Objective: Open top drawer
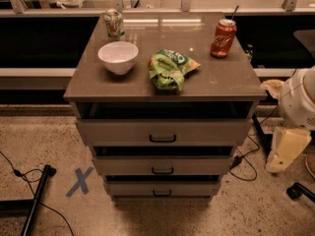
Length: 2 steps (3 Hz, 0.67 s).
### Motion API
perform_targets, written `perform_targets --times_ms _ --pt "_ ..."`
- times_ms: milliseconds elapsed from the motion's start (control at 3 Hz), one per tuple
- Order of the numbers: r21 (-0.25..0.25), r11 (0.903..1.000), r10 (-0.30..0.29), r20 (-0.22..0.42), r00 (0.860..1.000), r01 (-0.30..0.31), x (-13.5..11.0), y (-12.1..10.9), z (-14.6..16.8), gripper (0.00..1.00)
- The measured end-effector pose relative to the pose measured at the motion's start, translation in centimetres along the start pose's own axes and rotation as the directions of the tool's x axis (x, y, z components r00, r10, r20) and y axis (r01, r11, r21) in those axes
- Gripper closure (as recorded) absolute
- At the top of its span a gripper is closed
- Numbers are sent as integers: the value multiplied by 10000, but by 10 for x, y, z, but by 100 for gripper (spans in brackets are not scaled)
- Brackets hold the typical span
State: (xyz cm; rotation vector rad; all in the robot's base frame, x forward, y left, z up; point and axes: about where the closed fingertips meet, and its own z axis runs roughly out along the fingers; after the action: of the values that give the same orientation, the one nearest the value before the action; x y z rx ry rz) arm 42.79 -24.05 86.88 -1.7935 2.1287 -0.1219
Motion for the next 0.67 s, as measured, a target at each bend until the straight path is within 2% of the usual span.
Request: perform_targets --times_ms 333,667 --pt "202 9998 1 40 10000 -2 -3 -4 3 0" --pt "153 9999 4 -162 9999 -2 3 -3 22 0"
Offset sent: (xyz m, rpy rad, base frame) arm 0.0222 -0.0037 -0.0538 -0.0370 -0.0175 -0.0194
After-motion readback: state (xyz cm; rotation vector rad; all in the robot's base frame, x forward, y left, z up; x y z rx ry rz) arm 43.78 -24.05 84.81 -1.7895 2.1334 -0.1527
